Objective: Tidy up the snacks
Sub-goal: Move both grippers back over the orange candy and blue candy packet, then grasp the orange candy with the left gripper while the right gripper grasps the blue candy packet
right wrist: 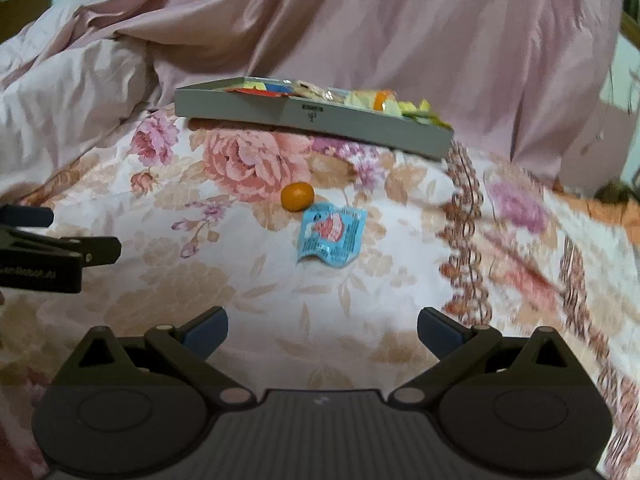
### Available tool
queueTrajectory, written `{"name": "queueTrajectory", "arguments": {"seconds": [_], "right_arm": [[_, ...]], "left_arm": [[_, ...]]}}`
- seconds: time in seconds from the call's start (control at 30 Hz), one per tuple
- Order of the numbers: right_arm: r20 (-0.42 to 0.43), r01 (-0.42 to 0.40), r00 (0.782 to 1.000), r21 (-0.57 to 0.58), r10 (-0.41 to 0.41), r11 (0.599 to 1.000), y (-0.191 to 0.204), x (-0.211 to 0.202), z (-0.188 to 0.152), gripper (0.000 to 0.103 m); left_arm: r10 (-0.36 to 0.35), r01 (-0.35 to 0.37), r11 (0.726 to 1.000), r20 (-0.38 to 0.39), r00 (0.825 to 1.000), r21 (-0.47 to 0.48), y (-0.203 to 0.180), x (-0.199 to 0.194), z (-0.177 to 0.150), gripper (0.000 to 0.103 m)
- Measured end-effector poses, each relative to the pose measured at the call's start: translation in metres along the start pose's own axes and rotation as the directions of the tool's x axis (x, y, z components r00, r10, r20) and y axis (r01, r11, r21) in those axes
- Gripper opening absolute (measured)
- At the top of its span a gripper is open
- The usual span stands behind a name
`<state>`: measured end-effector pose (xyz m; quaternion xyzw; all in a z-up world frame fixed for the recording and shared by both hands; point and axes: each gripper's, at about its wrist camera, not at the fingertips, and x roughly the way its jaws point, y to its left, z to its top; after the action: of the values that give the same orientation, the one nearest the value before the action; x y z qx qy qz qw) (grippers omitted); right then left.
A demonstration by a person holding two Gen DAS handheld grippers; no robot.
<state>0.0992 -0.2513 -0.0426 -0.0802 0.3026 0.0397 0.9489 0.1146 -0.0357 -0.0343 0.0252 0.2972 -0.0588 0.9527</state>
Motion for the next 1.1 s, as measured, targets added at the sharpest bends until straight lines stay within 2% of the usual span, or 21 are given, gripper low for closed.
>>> {"name": "queueTrajectory", "arguments": {"seconds": [0.1,0.27,0.5,0.67,0.87,1.1], "right_arm": [[0.019,0.013,1.000,-0.032,-0.013,0.999,-0.001,0.005,0.006,0.103],[0.024,-0.013,1.000,-0.030,0.014,0.999,-0.010,0.017,0.015,0.103],[0.043,-0.002,0.999,-0.077,0.005,0.997,-0.021,0.039,0.028,0.103],[0.127,-0.035,0.991,-0.060,0.042,0.998,-0.029,0.055,0.035,0.103],[0.160,-0.056,0.985,-0.079,0.068,0.995,-0.021,0.081,0.036,0.103],[0.124,-0.062,0.990,-0.068,0.070,0.996,-0.017,0.107,0.032,0.103]], "left_arm": [[0.011,-0.011,1.000,-0.002,1.000,-0.001,-0.002,0.009,0.006,0.102],[0.023,-0.023,1.000,-0.004,1.000,-0.004,-0.010,0.025,0.020,0.102],[0.030,-0.028,0.999,-0.047,0.998,0.047,-0.023,0.052,0.042,0.102],[0.029,-0.024,0.995,-0.047,0.998,0.092,-0.029,0.070,0.059,0.102],[-0.043,0.046,0.998,-0.064,0.997,0.046,-0.039,0.097,0.083,0.102],[-0.084,0.088,0.994,-0.069,0.994,0.057,-0.065,0.126,0.099,0.102]]}}
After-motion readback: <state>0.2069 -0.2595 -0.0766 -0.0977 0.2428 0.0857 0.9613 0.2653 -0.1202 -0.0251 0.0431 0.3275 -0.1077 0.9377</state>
